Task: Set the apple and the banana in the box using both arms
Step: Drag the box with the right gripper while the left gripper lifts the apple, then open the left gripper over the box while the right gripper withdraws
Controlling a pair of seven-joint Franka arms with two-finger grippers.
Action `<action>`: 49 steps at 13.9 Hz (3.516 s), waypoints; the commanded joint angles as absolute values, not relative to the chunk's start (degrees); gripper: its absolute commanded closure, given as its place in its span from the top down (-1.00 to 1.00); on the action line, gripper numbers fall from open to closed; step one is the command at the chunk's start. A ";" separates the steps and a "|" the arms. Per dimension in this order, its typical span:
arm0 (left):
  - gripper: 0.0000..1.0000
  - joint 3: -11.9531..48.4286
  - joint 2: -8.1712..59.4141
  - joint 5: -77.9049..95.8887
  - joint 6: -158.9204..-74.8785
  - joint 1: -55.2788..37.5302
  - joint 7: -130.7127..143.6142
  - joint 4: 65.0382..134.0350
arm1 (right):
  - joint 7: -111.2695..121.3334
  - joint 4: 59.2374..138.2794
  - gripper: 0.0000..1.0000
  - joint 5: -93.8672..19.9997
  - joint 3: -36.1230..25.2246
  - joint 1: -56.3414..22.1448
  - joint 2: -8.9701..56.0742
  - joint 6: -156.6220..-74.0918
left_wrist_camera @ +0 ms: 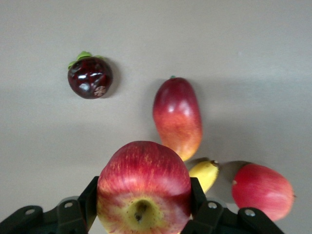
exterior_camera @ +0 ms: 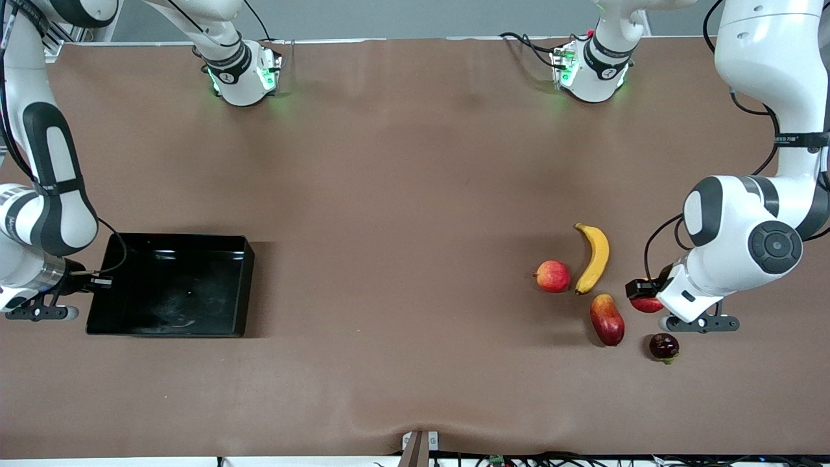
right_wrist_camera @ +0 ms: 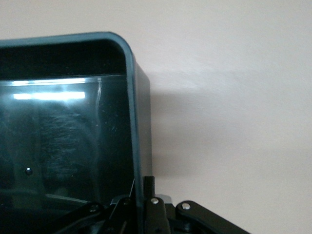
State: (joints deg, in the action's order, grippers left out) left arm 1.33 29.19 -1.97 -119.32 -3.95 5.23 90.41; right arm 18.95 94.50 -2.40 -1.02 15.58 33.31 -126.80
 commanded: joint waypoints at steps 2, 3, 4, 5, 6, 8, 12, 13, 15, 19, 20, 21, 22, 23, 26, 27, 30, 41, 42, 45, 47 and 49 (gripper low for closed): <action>-1.00 1.14 27.87 -2.81 -113.91 -7.29 14.12 87.80 | 18.54 94.75 -1.00 -4.99 -0.18 11.00 26.38 -117.97; -1.00 1.23 27.51 -2.73 -112.86 -8.25 17.20 87.80 | 18.54 94.92 -1.00 -7.36 0.09 9.86 24.80 -115.17; -1.00 1.49 26.99 -2.72 -111.55 -9.57 20.71 87.89 | 18.63 95.10 -1.00 -9.47 0.00 8.19 23.22 -112.53; -1.00 1.58 26.11 -2.81 -109.79 -10.71 23.53 88.41 | 18.55 95.71 -1.00 -10.45 0.00 6.43 21.64 -110.76; -1.00 1.67 25.32 -2.73 -108.30 -12.20 25.56 88.42 | 18.28 97.11 -1.00 -10.63 0.00 4.33 19.79 -109.44; -1.00 1.76 23.74 -2.72 -105.48 -14.14 29.78 88.42 | 12.87 101.93 -1.00 -10.63 0.00 -1.81 14.62 -109.34; -1.00 4.30 20.84 -1.58 -103.71 -14.24 31.20 88.33 | -5.93 106.34 -1.00 -10.55 -0.09 -16.49 9.50 -109.60; -1.00 5.18 20.66 -1.58 -103.80 -14.15 31.20 88.16 | -10.33 106.70 -1.00 -10.46 -0.09 -19.83 9.49 -110.21; -1.00 6.50 20.91 -1.06 -104.32 -14.33 31.38 87.98 | -19.12 106.70 -1.00 -10.11 -0.09 -25.72 10.28 -113.36; -1.00 10.01 21.18 -0.70 -104.59 -14.33 31.46 88.24 | -29.69 105.56 -1.00 -10.11 -0.09 -32.59 14.31 -118.82; -1.00 10.89 21.18 -0.70 -104.59 -14.41 31.64 88.16 | -32.14 104.69 -1.00 -10.11 -0.09 -33.65 16.15 -119.96; -1.00 11.68 21.18 -0.70 -104.59 -14.50 32.42 88.15 | -34.69 103.29 -1.00 -10.11 -0.09 -34.53 18.35 -121.10; -1.00 12.12 21.27 -0.70 -104.59 -14.68 33.39 88.07 | -36.89 101.79 -1.00 -10.02 -0.09 -35.67 20.46 -122.51; -1.00 12.56 21.44 -0.70 -104.68 -14.85 34.09 88.07 | -39.00 100.39 -1.00 -9.93 -0.09 -36.38 22.65 -124.35; -1.00 13.53 22.32 -0.79 -105.29 -15.82 36.90 87.98 | -41.48 96.95 -1.00 -9.58 -0.26 -38.58 28.99 -128.13; -1.00 13.54 22.59 -0.79 -105.29 -15.91 37.52 87.98 | -41.48 96.94 -1.00 -9.23 -0.35 -38.93 29.87 -129.36; -1.00 13.62 23.73 -0.79 -105.29 -17.22 41.56 88.77 | -42.62 97.21 -1.00 -8.70 -0.35 -39.20 32.34 -132.27; -1.00 13.54 33.48 -1.67 -119.35 -23.46 54.84 95.54 | -40.62 97.47 1.00 -8.17 -2.11 -36.58 26.12 -125.18; -1.00 13.54 34.62 -1.67 -119.88 -23.64 54.84 95.62 | -38.34 97.38 1.00 -8.17 -2.11 -34.74 24.80 -122.81; -1.00 13.54 36.03 -1.67 -120.59 -24.35 54.84 96.68 | -31.31 97.47 1.00 -8.09 -2.11 -28.76 21.54 -118.14; -1.00 13.54 36.91 -1.67 -120.59 -24.35 54.93 96.68 | -25.34 97.56 1.00 -8.09 -2.11 -24.37 19.87 -116.12; -0.91 13.54 37.62 -1.67 -120.59 -24.08 54.84 96.59 | -20.24 97.56 1.00 -8.09 -2.11 -20.50 18.29 -114.36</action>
